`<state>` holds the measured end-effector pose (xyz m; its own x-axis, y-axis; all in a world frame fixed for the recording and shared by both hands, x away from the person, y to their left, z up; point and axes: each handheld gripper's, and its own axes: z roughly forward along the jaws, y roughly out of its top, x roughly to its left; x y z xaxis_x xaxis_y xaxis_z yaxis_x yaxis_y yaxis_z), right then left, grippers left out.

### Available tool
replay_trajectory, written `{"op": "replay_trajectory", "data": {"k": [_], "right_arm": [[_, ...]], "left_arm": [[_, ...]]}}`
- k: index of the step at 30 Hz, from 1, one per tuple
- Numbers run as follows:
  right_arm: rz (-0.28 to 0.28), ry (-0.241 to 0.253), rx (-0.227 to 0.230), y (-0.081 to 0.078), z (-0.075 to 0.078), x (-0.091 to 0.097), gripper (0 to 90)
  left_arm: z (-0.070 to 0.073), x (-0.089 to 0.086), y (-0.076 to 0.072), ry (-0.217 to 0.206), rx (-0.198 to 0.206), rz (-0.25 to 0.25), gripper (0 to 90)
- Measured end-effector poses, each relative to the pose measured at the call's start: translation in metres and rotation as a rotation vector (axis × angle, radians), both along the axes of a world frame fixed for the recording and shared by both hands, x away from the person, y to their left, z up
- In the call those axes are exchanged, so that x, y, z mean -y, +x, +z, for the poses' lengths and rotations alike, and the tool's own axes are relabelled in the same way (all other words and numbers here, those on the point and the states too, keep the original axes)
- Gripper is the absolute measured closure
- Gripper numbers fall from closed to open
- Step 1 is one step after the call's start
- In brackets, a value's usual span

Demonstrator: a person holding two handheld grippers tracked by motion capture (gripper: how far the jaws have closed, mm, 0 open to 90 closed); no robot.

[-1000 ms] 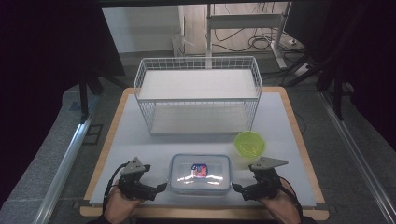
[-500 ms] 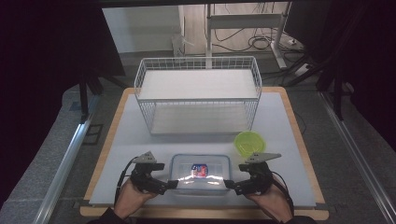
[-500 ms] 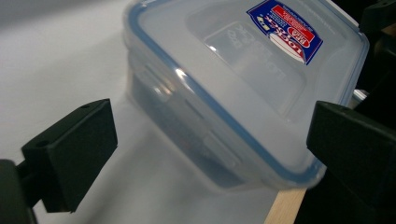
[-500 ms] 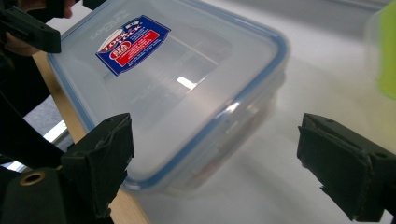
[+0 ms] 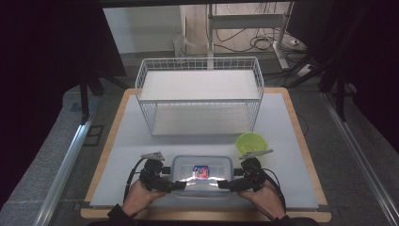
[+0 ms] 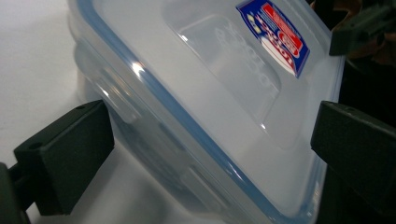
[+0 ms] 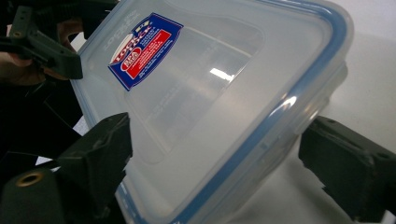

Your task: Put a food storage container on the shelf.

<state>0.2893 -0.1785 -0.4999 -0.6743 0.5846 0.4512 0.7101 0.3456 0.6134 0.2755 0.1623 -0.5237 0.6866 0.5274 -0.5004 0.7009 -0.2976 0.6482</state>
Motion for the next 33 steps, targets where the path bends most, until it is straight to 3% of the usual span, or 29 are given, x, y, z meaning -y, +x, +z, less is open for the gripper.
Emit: {"op": "replay_trajectory", "data": {"k": [3, 6, 8, 11, 18, 23, 33], "right_arm": [[-0.012, 0.008, -0.005, -0.004, 0.001, 0.003, 14.9], [-0.010, 0.010, -0.002, -0.007, 0.003, 0.004, 17.4], [-0.044, 0.040, 0.017, -0.013, 0.006, 0.010, 28.8], [-0.055, 0.069, 0.017, -0.016, 0.008, 0.015, 35.6], [-0.065, 0.140, 0.002, -0.023, 0.009, 0.026, 48.3], [-0.065, 0.137, 0.013, -0.025, 0.011, 0.025, 49.7], [-0.123, 0.181, -0.049, -0.026, 0.010, 0.028, 53.4]], "left_arm": [[0.006, -0.001, -0.007, 0.030, 0.028, 0.002, 3.4], [0.006, -0.005, -0.011, 0.008, 0.034, 0.016, 11.7], [0.009, -0.012, -0.019, -0.017, 0.066, 0.031, 18.1], [0.010, -0.015, -0.024, -0.034, 0.073, 0.057, 24.2], [0.008, -0.025, -0.033, -0.136, 0.034, 0.121, 41.1], [0.005, -0.031, -0.038, -0.186, 0.009, 0.137, 46.8], [0.009, -0.028, -0.038, -0.179, 0.000, 0.165, 47.6]]}}
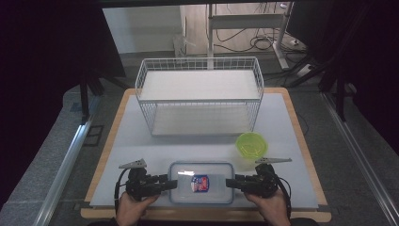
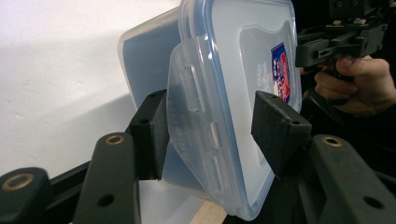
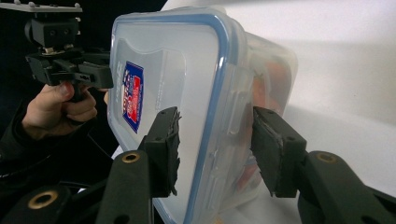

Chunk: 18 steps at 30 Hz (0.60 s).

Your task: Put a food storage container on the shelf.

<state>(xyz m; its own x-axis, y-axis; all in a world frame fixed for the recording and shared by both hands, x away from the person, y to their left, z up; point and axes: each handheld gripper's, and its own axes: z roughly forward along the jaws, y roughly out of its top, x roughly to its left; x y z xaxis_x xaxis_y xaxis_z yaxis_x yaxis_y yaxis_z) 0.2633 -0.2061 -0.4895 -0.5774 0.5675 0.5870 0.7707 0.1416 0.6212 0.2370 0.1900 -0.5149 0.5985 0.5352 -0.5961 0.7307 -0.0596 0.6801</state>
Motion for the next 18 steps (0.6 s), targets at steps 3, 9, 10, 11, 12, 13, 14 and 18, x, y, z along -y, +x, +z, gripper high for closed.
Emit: {"op": "replay_trajectory", "data": {"k": [3, 9, 10, 11, 12, 13, 14, 18], "right_arm": [[-0.007, -0.008, 0.018, 0.000, 0.003, 0.000, 54.5], [-0.004, -0.019, 0.049, 0.004, 0.008, 0.000, 54.4], [-0.004, -0.019, 0.050, 0.005, 0.009, -0.001, 54.4], [-0.003, -0.018, 0.055, 0.006, 0.011, -0.001, 54.4], [-0.003, -0.018, 0.055, 0.006, 0.011, -0.001, 54.4], [-0.001, -0.012, 0.063, 0.008, 0.014, -0.001, 54.4], [-0.001, -0.012, 0.063, 0.008, 0.014, -0.001, 54.4], [0.002, -0.003, 0.073, 0.012, 0.021, -0.001, 54.4]], "left_arm": [[0.006, 0.002, 0.001, 0.027, 0.022, 0.006, 48.3], [0.013, 0.003, 0.006, 0.039, 0.038, 0.012, 49.0], [0.013, 0.003, 0.006, 0.039, 0.038, 0.012, 49.0], [0.014, 0.003, 0.006, 0.038, 0.039, 0.013, 49.1], [0.016, 0.003, 0.007, 0.034, 0.042, 0.014, 49.1], [0.020, 0.001, 0.008, 0.021, 0.047, 0.014, 49.8], [0.020, 0.001, 0.008, 0.021, 0.047, 0.014, 50.0], [0.027, 0.000, 0.012, 0.018, 0.061, 0.020, 50.2]]}}
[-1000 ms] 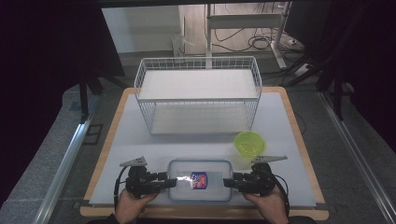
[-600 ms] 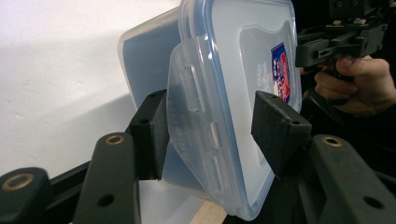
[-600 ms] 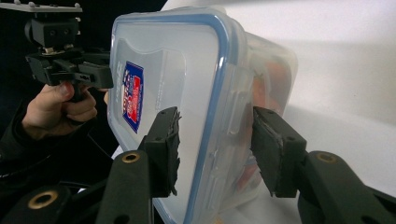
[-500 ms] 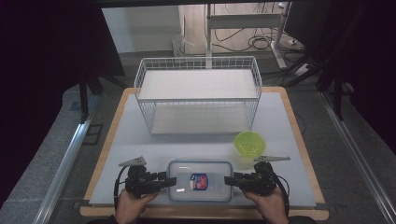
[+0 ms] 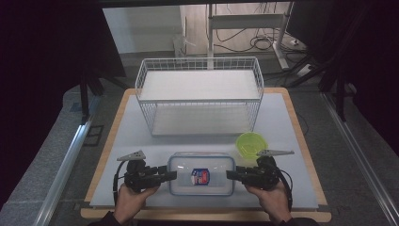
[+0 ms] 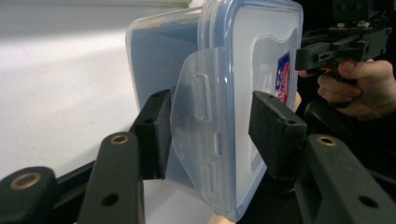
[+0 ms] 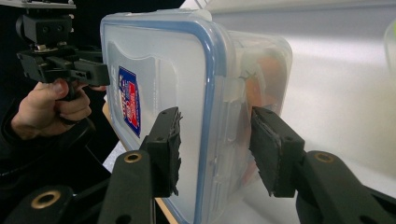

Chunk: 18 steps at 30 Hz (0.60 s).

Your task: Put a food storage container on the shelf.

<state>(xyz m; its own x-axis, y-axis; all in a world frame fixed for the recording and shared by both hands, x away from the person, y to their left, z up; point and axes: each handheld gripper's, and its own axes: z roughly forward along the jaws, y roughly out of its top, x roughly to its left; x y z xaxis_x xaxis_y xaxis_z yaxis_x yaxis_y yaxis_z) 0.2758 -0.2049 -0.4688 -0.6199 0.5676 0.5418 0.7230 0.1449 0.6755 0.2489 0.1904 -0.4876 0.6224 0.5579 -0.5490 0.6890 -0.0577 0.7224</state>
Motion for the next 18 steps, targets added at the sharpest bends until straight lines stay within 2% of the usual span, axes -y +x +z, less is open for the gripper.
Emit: {"op": "replay_trajectory", "data": {"k": [4, 18], "right_arm": [[0.004, -0.005, 0.018, 0.007, 0.008, -0.001, 54.4], [0.000, 0.029, 0.066, 0.033, 0.038, -0.002, 54.4]], "left_arm": [[0.007, -0.001, 0.006, 0.003, 0.012, -0.001, 50.2], [0.043, -0.003, 0.032, 0.011, 0.056, 0.000, 50.4]]}}
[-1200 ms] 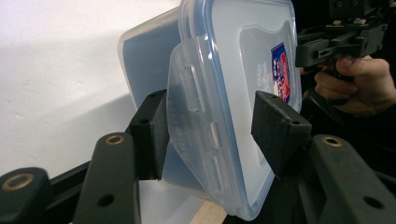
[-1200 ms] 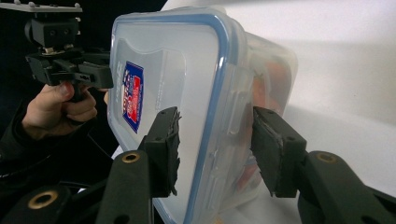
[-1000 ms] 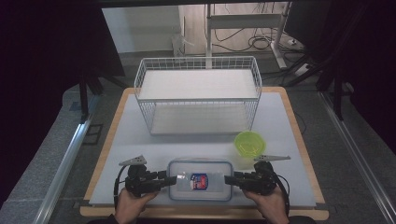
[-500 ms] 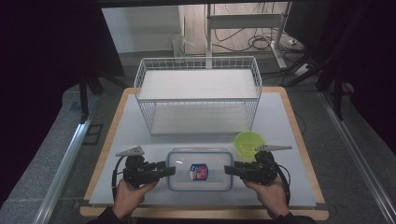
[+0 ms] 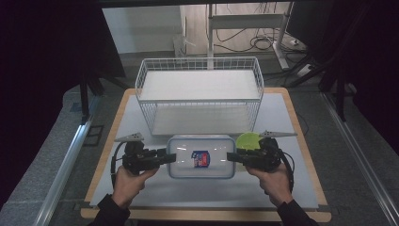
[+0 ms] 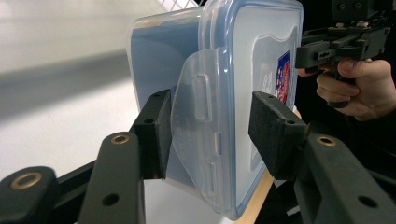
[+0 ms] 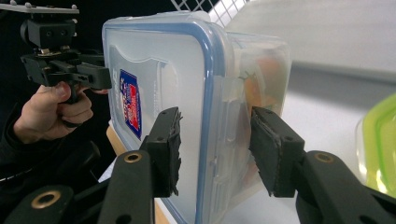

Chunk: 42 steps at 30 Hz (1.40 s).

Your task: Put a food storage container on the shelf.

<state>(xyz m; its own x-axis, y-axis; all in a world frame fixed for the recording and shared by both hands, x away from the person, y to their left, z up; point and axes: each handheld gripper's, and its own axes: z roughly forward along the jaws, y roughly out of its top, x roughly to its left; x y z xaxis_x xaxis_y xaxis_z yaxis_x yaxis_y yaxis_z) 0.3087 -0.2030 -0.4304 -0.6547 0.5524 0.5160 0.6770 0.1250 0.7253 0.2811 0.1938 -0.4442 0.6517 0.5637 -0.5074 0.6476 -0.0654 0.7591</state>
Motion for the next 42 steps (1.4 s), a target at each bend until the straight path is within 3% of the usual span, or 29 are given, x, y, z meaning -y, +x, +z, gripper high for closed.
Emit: {"op": "replay_trajectory", "data": {"k": [5, 22, 31, 37, 42], "right_arm": [[-0.004, 0.019, 0.011, 0.013, 0.014, 0.001, 54.3], [-0.015, 0.052, 0.010, 0.051, 0.045, -0.003, 54.1], [-0.022, 0.048, 0.050, 0.072, 0.074, -0.010, 54.1], [-0.028, 0.056, 0.057, 0.088, 0.090, -0.014, 54.1], [-0.037, 0.056, 0.070, 0.099, 0.101, -0.017, 54.0]], "left_arm": [[0.018, 0.001, 0.013, 0.001, 0.017, 0.007, 50.4], [0.050, -0.003, 0.047, -0.012, 0.040, 0.026, 50.4], [0.072, -0.009, 0.064, -0.029, 0.052, 0.038, 50.4], [0.090, -0.014, 0.083, -0.029, 0.062, 0.035, 50.5], [0.097, -0.016, 0.095, -0.039, 0.063, 0.034, 50.5]]}}
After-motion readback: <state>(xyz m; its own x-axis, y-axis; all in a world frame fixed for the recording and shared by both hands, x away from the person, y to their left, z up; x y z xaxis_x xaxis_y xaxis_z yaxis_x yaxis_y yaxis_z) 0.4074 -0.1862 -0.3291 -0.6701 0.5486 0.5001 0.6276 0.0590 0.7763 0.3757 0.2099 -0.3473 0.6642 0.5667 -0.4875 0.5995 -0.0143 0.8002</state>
